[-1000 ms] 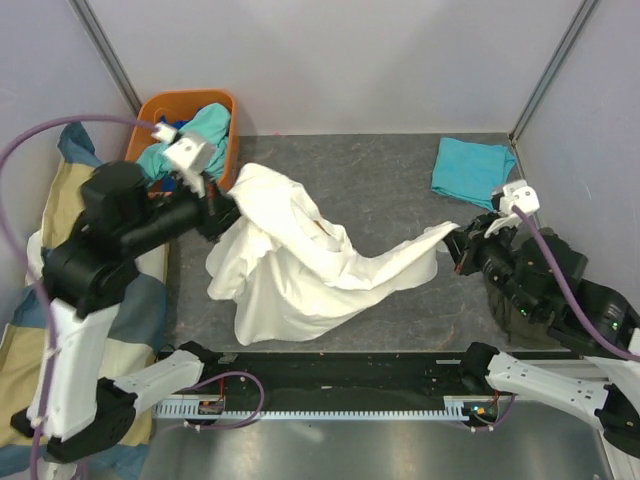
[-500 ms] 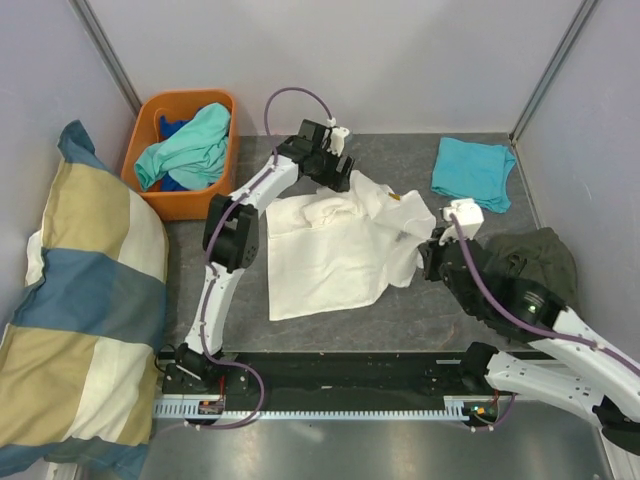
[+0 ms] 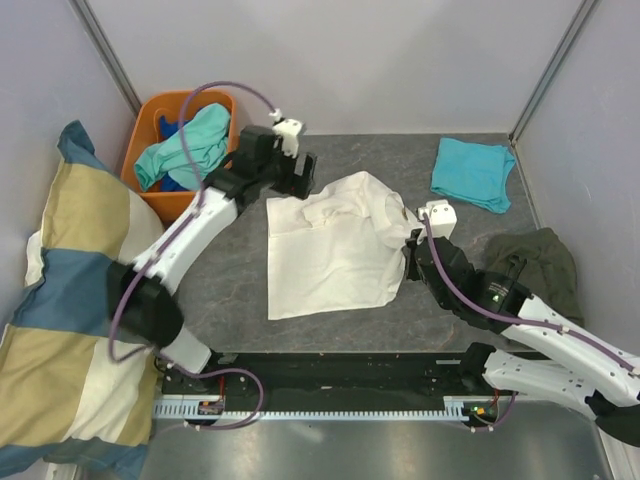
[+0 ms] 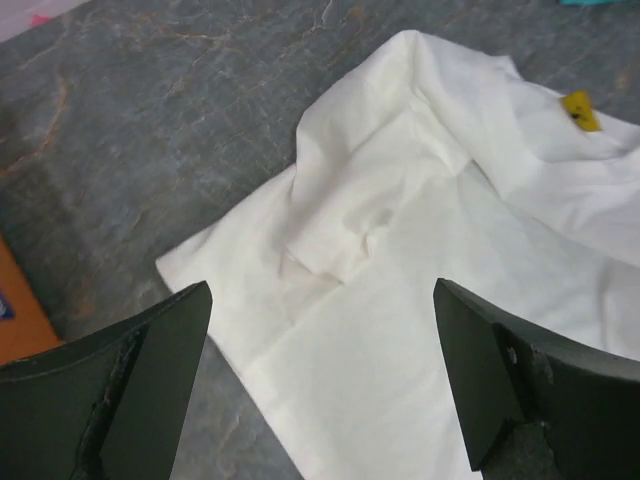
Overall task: Fold and stack the t-shirts
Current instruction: Flatten the tshirt out
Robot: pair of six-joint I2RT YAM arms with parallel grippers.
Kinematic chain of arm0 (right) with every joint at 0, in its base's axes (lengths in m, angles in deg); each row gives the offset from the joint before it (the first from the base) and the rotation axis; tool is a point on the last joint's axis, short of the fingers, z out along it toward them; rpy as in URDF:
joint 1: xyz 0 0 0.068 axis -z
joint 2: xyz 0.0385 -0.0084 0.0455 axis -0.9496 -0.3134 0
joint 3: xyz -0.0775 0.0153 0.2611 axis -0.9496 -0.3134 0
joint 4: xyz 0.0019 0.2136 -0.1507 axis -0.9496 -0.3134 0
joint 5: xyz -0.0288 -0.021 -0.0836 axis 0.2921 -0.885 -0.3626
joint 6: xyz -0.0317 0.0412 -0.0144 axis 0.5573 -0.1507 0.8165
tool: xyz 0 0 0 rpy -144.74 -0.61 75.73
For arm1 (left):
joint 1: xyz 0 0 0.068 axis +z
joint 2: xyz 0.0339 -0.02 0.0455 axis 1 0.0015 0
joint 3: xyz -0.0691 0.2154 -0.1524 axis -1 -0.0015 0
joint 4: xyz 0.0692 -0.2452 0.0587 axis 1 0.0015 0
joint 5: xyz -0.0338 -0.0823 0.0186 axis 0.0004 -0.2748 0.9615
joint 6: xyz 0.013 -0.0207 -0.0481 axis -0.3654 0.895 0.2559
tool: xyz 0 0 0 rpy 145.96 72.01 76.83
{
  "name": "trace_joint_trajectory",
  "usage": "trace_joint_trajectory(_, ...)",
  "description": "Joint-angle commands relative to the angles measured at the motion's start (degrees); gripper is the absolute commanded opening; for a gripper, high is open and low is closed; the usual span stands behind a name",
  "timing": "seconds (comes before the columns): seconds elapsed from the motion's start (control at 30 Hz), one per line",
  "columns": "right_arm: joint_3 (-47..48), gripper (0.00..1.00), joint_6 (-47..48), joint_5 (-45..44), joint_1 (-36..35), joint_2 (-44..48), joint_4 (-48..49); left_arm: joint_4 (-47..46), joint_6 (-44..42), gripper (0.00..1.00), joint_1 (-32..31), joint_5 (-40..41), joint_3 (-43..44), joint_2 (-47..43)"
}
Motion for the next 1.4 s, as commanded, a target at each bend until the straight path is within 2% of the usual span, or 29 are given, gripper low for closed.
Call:
trace_joint_trajectory(0.0,-0.51,0.00,-0.89,-1.56,0.01,-1.71,4.58,-1.24,9.33,1.00,-0.70,0.40,-17.51,-14.08)
trace_joint_trajectory(0.1,-1.03,0.00,-2.12,-1.92,-0.07,-4.43,6.42,-1.50,12.84,1.00,-1.40,1.02,-27.55,-20.94)
trace_joint_trajectory(0.2,-0.78,0.00,-1.26,0.89,-0.07,-10.03,10.63,-1.59,15.57,1.00,-2.19,0.58,-33.37,-25.69)
trace_joint_trajectory(0.47,3.09,0.00,2.09,10.03,1.24,-31.65,25.84,-0.02,17.78,1.00,-2.63,1.19,-38.14,-33.08)
trace_joint_trajectory(0.53,3.97,0.30,2.70,9.69,1.77,-33.26,27.51,0.78,17.35,1.00,-2.63,1.46,-38.40,-34.31)
trace_joint_trajectory(0.57,4.23,0.41,2.88,9.34,2.55,-32.83,27.43,1.56,17.17,1.00,-2.63,1.63,-38.58,-34.93)
trace_joint_trajectory(0.6,4.67,0.59,3.23,9.07,2.91,-31.96,27.26,1.83,17.08,1.00,-2.63,1.81,-38.93,-35.98)
trace_joint_trajectory(0.67,4.76,0.72,4.02,8.55,3.79,-28.46,26.03,2.19,16.90,1.00,-2.63,2.07,-39.89,-37.04)
trace_joint_trajectory(0.77,5.29,0.82,4.29,7.67,4.23,-24.15,21.47,2.10,17.08,1.00,-2.63,1.99,-41.12,-38.01)
trace_joint_trajectory(0.9,2.31,0.83,2.62,10.02,4.23,-19.48,17.07,0.96,17.52,1.00,-2.63,0.50,-41.74,-37.83)
trace_joint_trajectory(1.1,-0.77,0.81,0.33,15.30,4.32,-16.31,16.18,-0.62,17.61,1.00,-2.63,-0.82,-41.74,-36.17)
trace_joint_trajectory(1.2,-0.42,0.80,0.42,17.42,4.14,-17.88,17.05,-1.06,17.70,1.00,-2.63,-0.57,-41.74,-35.81)
trace_joint_trajectory(1.37,4.57,0.79,2.09,19.44,3.35,-26.75,17.85,-1.50,17.96,1.00,-2.63,0.23,-41.92,-35.81)
